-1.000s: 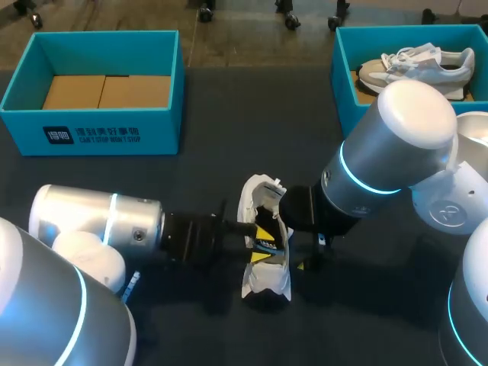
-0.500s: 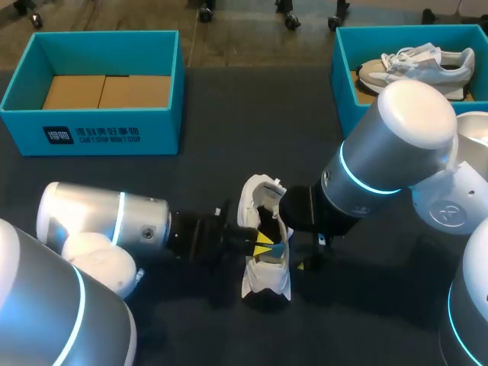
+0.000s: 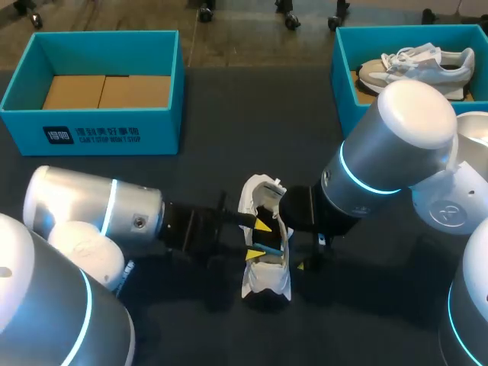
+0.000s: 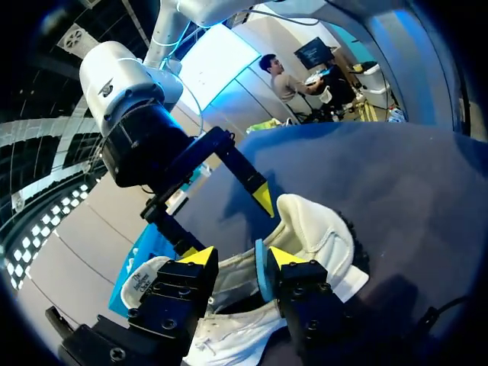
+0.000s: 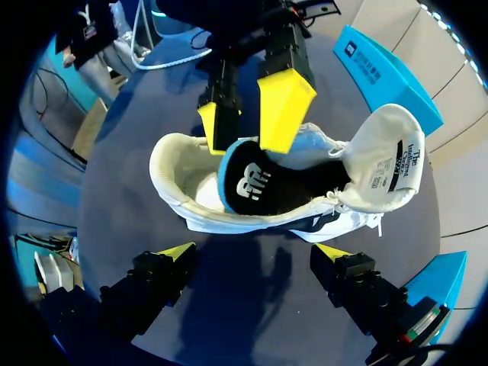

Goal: Take the shoe out of the shoebox, open the shoe tongue, remove and reinsert the insole, then place the shoe into the shoebox

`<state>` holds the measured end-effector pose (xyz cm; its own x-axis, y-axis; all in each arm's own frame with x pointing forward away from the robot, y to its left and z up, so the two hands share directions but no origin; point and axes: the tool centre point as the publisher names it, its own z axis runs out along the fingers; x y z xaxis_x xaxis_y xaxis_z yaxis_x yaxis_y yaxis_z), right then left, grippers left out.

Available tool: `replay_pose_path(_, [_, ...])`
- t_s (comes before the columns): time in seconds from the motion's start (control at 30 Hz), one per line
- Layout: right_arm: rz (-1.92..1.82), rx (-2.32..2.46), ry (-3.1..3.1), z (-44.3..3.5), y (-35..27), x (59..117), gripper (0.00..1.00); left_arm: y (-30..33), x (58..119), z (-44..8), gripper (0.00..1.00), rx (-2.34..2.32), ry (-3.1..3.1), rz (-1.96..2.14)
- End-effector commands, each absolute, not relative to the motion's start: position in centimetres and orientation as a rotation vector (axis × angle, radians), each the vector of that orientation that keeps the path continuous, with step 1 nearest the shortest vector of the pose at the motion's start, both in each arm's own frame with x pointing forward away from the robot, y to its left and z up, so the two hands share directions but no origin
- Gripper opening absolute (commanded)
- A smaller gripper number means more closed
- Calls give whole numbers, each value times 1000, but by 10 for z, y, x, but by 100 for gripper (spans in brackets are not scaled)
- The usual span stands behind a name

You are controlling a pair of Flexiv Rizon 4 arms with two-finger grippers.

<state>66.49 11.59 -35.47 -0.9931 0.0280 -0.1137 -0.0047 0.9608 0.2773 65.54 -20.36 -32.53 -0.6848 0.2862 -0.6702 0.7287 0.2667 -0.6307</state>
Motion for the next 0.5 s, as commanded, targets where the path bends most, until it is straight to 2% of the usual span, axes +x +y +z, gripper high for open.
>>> replay_pose_path(0.03, [423,18,2994,-356,117,665,100,-191,649,-311,40,969,2170,-1387])
replay_pose_path(0.23, [423,18,2994,-356,117,665,100,-184,640,-298,41,1114,2197,-1356])
replay_pose_path(0.5, [420,22,2987,-353,112,664,100,-176,642,-285,34,1301,2239,-1254])
